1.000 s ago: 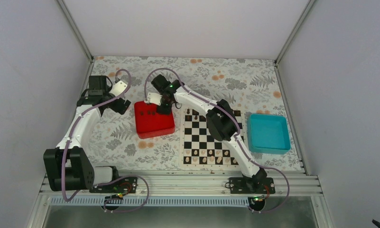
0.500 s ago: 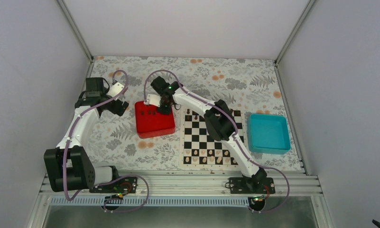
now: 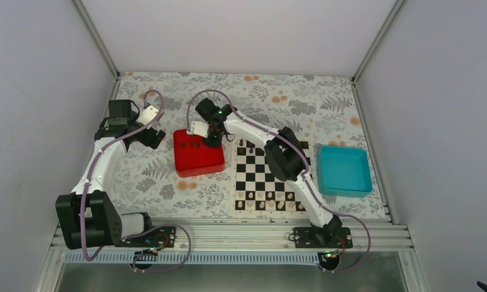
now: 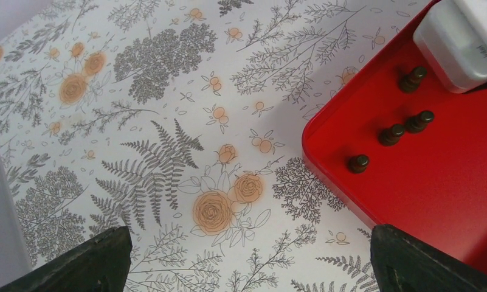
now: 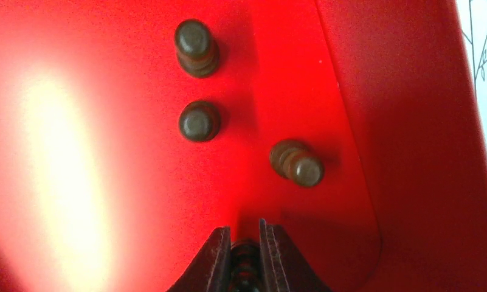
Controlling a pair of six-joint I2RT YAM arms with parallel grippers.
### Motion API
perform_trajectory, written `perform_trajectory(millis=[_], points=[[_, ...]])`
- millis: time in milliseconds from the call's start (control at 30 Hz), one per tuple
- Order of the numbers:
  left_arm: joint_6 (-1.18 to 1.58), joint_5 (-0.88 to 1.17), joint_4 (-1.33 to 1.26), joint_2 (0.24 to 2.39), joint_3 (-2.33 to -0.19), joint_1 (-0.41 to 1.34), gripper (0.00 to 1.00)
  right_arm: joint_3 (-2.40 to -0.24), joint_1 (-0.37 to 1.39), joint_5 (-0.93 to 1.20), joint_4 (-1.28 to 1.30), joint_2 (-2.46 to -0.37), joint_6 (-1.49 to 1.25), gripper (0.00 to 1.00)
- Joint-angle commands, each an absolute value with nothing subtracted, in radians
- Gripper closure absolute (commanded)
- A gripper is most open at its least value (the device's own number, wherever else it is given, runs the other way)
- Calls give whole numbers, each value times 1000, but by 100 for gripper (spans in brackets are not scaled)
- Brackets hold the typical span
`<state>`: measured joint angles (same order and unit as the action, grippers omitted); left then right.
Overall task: Set up the chess pieces on the board
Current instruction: Pick up the chess piece from the storage box, then place the chess piece on the chessboard.
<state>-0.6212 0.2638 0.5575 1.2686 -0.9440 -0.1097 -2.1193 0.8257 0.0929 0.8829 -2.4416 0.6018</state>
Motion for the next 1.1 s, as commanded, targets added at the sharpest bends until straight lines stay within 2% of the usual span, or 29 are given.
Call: perform_trajectory(millis=[0,167,333,633,800,1067], points=[[-633,285,570,1237,-937,-113,3,-2069,833,103,886,-2303,593,96],[-612,295,565,1238,-947,-114,3,-1960,828,121,899,-2132,585,96],[-563,322,538,1247,-961,-112,3,-1720,788,120,894,-1916,576,96],[-455,344,464,1270,-968,-110,3,-1281,577,163,762,-1556,571,95],[-439,353,466,1281,-984,-109,3,-1118,479,216,698,-1497,592,95],[-425,359,472,1287,-993,-107,3,-1075,415,269,649,-1581,633,95]])
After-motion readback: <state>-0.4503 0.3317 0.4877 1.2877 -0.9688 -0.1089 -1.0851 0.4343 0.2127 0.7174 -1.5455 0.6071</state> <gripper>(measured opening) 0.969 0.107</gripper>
